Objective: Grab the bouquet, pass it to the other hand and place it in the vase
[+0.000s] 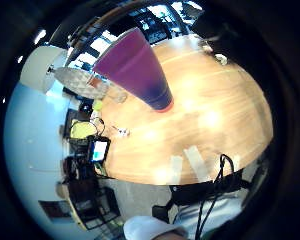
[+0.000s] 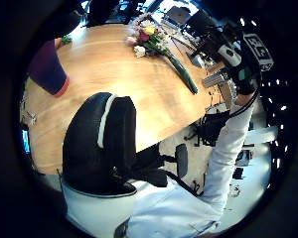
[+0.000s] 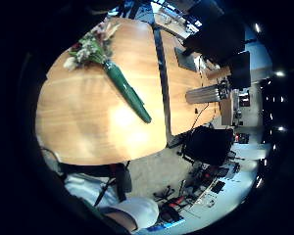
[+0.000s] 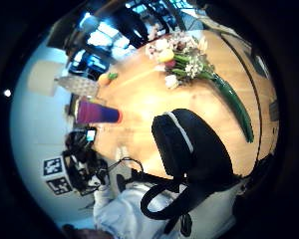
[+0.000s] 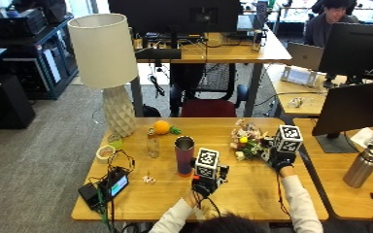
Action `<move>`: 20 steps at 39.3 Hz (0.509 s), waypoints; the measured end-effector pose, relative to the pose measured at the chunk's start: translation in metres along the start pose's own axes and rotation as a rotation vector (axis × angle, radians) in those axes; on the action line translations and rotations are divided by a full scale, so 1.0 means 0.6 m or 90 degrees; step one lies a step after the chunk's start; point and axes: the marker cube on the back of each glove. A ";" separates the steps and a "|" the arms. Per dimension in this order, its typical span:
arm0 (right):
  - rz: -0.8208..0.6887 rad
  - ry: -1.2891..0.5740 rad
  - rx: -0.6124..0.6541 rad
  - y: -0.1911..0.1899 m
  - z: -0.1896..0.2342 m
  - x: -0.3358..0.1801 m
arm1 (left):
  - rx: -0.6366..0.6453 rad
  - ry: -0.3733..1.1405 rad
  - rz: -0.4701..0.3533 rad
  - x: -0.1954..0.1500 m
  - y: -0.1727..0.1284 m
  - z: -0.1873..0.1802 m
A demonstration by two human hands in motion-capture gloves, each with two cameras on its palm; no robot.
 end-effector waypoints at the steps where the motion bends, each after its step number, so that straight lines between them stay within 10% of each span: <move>1: -0.001 -0.003 0.001 0.003 -0.003 -0.001 | -0.001 0.000 0.000 -0.001 -0.001 0.002; 20: -0.051 -0.028 0.030 0.063 -0.064 -0.027 | -0.005 0.027 0.003 0.003 -0.002 0.022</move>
